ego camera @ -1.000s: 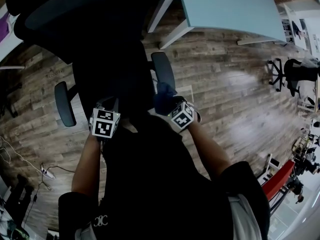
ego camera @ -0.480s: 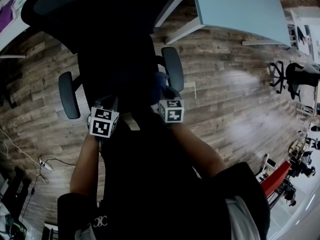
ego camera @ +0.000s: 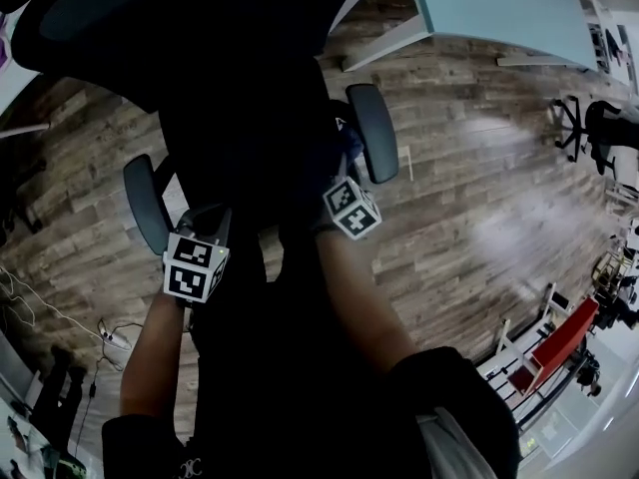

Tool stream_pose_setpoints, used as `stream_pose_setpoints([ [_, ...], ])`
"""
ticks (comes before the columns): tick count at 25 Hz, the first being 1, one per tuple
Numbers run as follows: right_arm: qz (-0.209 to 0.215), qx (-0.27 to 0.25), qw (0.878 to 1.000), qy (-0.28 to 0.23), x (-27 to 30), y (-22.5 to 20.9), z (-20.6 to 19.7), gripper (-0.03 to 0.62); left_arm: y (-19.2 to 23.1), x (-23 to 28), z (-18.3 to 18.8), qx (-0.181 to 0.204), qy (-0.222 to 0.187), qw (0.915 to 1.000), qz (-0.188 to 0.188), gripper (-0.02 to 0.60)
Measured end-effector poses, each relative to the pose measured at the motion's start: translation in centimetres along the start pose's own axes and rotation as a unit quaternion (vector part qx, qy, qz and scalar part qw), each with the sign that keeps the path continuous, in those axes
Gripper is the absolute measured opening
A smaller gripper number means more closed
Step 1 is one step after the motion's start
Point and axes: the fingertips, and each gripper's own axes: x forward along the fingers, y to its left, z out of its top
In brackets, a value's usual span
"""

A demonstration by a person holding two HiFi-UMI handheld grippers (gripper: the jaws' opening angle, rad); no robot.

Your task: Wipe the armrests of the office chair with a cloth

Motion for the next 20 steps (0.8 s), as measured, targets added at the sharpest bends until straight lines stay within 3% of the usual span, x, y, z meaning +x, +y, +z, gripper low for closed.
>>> stream_pose_setpoints([
  [3, -0.024, 0.046, 0.997, -0.055, 1.7, 0.0, 0.3, 0.044, 1.1, -0.3, -1.6, 0.022, 0.01, 0.9997, -0.008, 0.005],
  [12, -0.071, 0.052, 0.985, -0.148, 8.0, -1.0, 2.3, 0.044, 4.0, -0.5, -6.1, 0.003, 0.044, 0.9988, -0.023, 0.005],
  [20, -0.073, 0.04, 0.987, -0.138, 12.1, -1.6, 2.4, 0.044, 3.6, -1.1, -7.4, 0.016, 0.059, 0.9979, -0.021, 0.005],
])
